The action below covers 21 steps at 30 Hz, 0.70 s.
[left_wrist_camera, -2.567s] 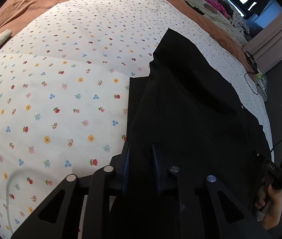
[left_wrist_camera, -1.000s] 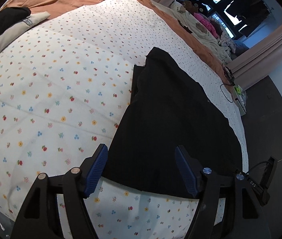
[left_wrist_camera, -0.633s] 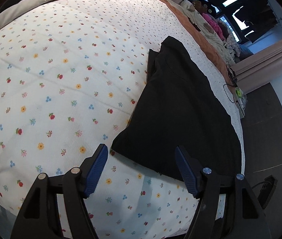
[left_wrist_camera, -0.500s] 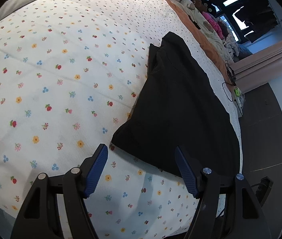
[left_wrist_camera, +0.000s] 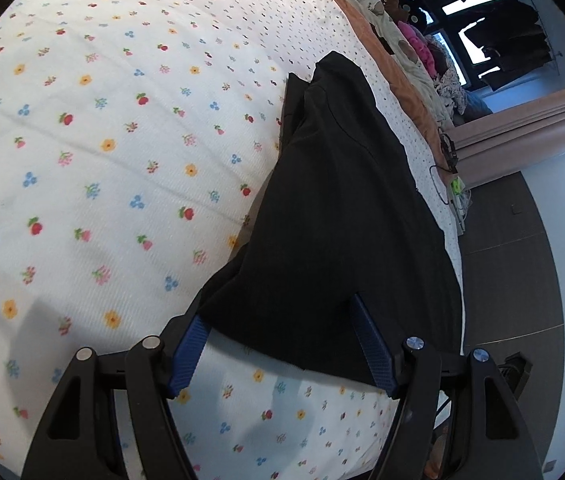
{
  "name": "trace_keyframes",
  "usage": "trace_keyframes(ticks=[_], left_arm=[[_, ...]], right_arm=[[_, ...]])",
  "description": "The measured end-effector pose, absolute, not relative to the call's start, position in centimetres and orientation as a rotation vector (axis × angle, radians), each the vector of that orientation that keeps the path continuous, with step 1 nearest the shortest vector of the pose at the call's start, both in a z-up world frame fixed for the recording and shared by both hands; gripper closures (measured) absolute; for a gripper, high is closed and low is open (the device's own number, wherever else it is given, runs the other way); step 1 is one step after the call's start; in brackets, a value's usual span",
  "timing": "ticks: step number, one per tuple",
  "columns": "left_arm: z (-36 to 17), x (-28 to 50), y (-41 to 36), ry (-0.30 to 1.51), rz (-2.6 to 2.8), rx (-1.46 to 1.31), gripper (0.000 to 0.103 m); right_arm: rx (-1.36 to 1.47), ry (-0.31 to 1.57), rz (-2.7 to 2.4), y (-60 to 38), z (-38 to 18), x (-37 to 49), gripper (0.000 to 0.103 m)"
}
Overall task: Fold large clothes
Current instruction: 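Close the right tool on the jacket edge while the left tool grips beside it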
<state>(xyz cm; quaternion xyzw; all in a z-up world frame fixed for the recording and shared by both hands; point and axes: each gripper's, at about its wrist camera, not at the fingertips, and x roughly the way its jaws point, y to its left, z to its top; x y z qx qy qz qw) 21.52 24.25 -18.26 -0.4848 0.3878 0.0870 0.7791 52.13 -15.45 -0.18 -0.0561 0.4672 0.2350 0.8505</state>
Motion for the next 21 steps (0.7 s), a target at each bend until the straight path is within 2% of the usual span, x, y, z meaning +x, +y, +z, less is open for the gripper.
trace_keyframes(ticks=[2, 6, 8, 11, 17, 19, 21], left_arm=[[-18.5, 22.0, 24.4, 0.828, 0.178, -1.059, 0.034], [-18.7, 23.0, 24.6, 0.810, 0.170, -1.073, 0.038], [-18.9, 23.1, 24.8, 0.806, 0.181, -1.078, 0.047], [-19.0, 23.1, 25.1, 0.803, 0.192, -1.079, 0.055], [-19.0, 22.7, 25.4, 0.790, 0.188, -1.083, 0.058], [-18.9, 22.7, 25.4, 0.778, 0.187, -1.088, 0.060], [-19.0, 22.5, 25.6, 0.765, 0.181, -1.101, 0.061]], right_arm=[[-0.118, 0.983, 0.490, -15.1, -0.3, 52.5, 0.024], [-0.107, 0.987, 0.472, -14.5, -0.5, 53.3, 0.033], [-0.109, 0.982, 0.478, -14.0, -0.6, 53.9, 0.036], [-0.118, 0.984, 0.466, -13.1, -0.8, 55.3, 0.039], [-0.096, 0.972, 0.475, -11.9, -1.0, 58.0, 0.040], [-0.058, 0.975, 0.493, -12.2, -0.6, 58.8, 0.057], [0.003, 0.974, 0.523, -13.0, 0.2, 59.1, 0.059]])
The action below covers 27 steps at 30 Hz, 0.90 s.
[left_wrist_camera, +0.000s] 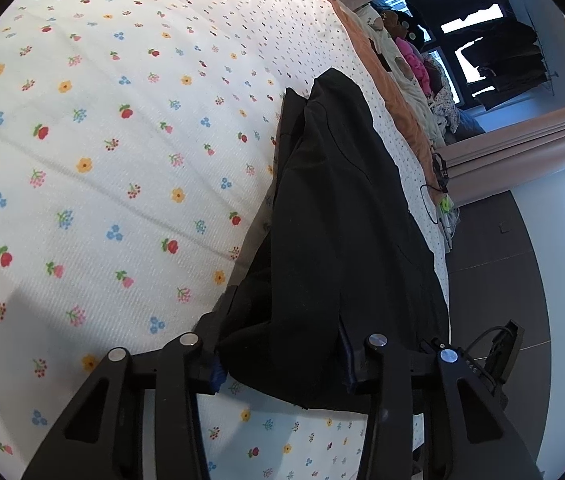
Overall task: Fold large clothes
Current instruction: 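Close the right tool on the jacket edge while the left tool grips beside it, then lift the jacket edge with both tools and fold it over the bundle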
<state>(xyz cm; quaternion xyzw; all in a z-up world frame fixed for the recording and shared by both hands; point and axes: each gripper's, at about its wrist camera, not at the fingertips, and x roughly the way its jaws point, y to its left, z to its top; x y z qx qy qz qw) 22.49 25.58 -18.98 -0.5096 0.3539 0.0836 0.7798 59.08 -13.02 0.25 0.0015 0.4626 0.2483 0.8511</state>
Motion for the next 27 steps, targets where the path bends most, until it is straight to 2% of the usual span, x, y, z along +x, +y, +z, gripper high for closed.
trace_keyframes(ticks=[5, 11, 13, 15, 27], left_arm=[[-19.3, 22.5, 25.9, 0.748, 0.169, -1.141, 0.061], [-18.6, 21.9, 25.6, 0.720, 0.144, -1.156, 0.064], [-18.2, 21.7, 25.4, 0.709, 0.137, -1.156, 0.064], [-18.0, 21.6, 25.2, 0.706, 0.134, -1.153, 0.064], [-19.4, 21.8, 24.8, 0.801, 0.211, -1.156, 0.064]], right_arm=[[0.010, 0.936, 0.556, -14.6, 1.8, 57.6, 0.059], [0.014, 0.962, 0.626, -15.3, 1.1, 54.1, 0.059], [0.005, 0.977, 0.656, -15.0, 0.5, 53.0, 0.070], [0.005, 1.001, 0.688, -14.7, -0.4, 52.2, 0.073], [-0.043, 1.014, 0.652, -12.9, -2.6, 51.4, 0.073]])
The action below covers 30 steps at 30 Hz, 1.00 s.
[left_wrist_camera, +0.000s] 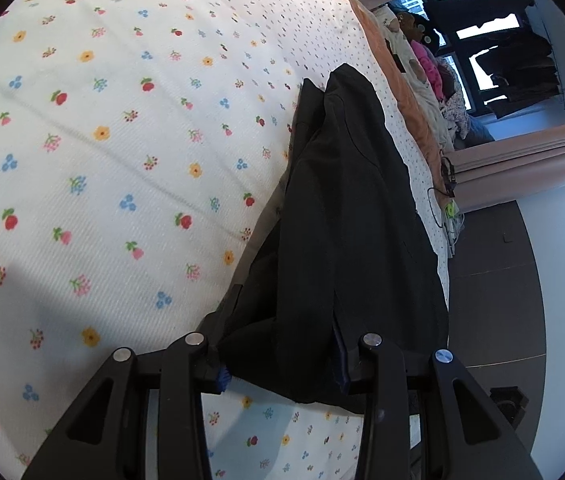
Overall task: Fold large clothes
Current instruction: 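Lift the jacket edge with both tools and fold it over the bundle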
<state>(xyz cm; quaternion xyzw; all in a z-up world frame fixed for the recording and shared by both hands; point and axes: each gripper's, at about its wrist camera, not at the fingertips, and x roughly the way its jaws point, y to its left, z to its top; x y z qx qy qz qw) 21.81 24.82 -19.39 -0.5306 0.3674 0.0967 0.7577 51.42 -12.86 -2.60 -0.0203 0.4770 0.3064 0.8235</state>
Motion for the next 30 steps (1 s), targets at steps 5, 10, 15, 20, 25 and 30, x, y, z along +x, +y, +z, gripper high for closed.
trace_keyframes(ticks=[5, 10, 15, 20, 25, 30], left_arm=[[-19.7, 21.3, 24.8, 0.802, 0.202, -1.193, 0.064], [-20.2, 21.7, 24.9, 0.783, 0.207, -1.199, 0.064], [-19.9, 21.8, 24.8, 0.747, 0.212, -1.192, 0.076], [-18.7, 21.5, 24.8, 0.670, 0.145, -1.212, 0.085], [-15.9, 21.8, 24.4, 0.598, 0.072, -1.210, 0.087], [-12.3, 23.3, 22.7, 0.566, 0.006, -1.145, 0.088]], right_arm=[[-0.082, 1.013, 0.601, -10.4, -5.4, 53.4, 0.074], [-0.107, 0.992, 0.584, -7.8, -4.9, 54.9, 0.075], [-0.019, 0.985, 0.598, -9.0, -3.2, 56.0, 0.079], [-0.003, 0.965, 0.611, -10.7, -2.6, 53.9, 0.078], [0.033, 0.970, 0.651, -11.4, -3.1, 51.3, 0.078], [-0.004, 0.978, 0.634, -10.6, -5.0, 50.9, 0.078]])
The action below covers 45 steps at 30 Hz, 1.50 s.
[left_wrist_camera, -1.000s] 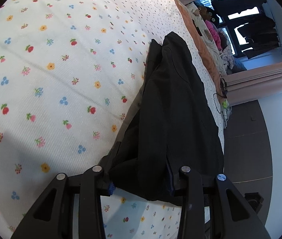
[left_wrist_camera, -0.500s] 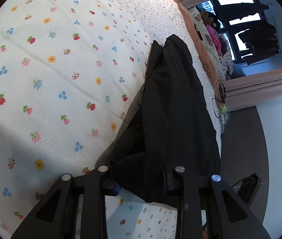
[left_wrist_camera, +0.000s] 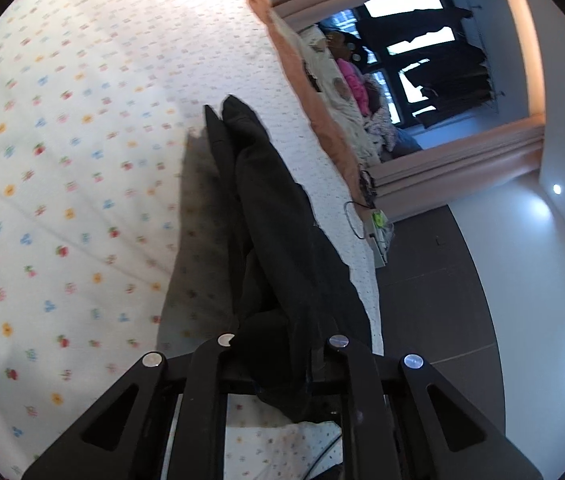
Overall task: Fold large clothes
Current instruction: 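Lift the jacket edge with both tools and fold it over the bundle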
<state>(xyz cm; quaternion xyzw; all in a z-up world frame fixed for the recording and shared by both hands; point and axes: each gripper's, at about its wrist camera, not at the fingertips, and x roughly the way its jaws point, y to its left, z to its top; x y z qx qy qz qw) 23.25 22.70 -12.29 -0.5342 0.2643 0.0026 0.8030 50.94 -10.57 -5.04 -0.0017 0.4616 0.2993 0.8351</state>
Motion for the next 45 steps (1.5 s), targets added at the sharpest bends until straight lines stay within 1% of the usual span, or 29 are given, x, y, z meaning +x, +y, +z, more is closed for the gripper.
trace_keyframes(ticks=[4, 9, 13, 22, 23, 24, 25, 26, 27, 35, 45], left_arm=[[-9.1, 25.1, 20.6, 0.553, -0.051, -1.078, 0.089], [-5.6, 27.5, 18.1, 0.555, -0.106, -0.994, 0.089], [-2.8, 29.7, 15.8, 0.562, -0.153, -0.930, 0.089], [1.4, 33.7, 10.8, 0.588, -0.244, -0.828, 0.090], [1.7, 34.3, 10.3, 0.594, -0.255, -0.820, 0.090], [2.0, 34.9, 9.7, 0.600, -0.265, -0.813, 0.090], [2.2, 35.5, 9.2, 0.606, -0.272, -0.805, 0.090], [2.5, 36.1, 8.5, 0.614, -0.281, -0.795, 0.090], [2.6, 36.6, 8.0, 0.620, -0.288, -0.788, 0.090], [2.4, 40.8, 3.7, 0.703, -0.329, -0.732, 0.090], [-2.0, 47.2, -3.3, 0.915, -0.320, -0.639, 0.090]], right_arm=[[0.011, 0.996, 0.630, -10.0, -6.8, 51.5, 0.079], [0.065, 1.022, 0.674, -10.7, -7.6, 52.9, 0.079], [0.137, 1.030, 0.724, -12.3, -7.1, 54.5, 0.079], [0.237, 0.981, 0.697, -18.1, -4.3, 55.9, 0.078], [0.249, 0.979, 0.697, -18.8, -4.2, 56.3, 0.076], [0.260, 0.978, 0.696, -18.6, -3.6, 56.6, 0.066], [0.282, 0.968, 0.697, -19.6, -3.3, 56.8, 0.051], [0.296, 0.958, 0.697, -20.8, -3.0, 56.0, 0.044], [0.309, 0.943, 0.695, -21.7, -2.7, 55.3, 0.040], [0.433, 0.900, 0.651, -28.8, -2.5, 55.9, 0.040], [0.552, 0.850, 0.543, -38.0, -2.8, 54.9, 0.040]])
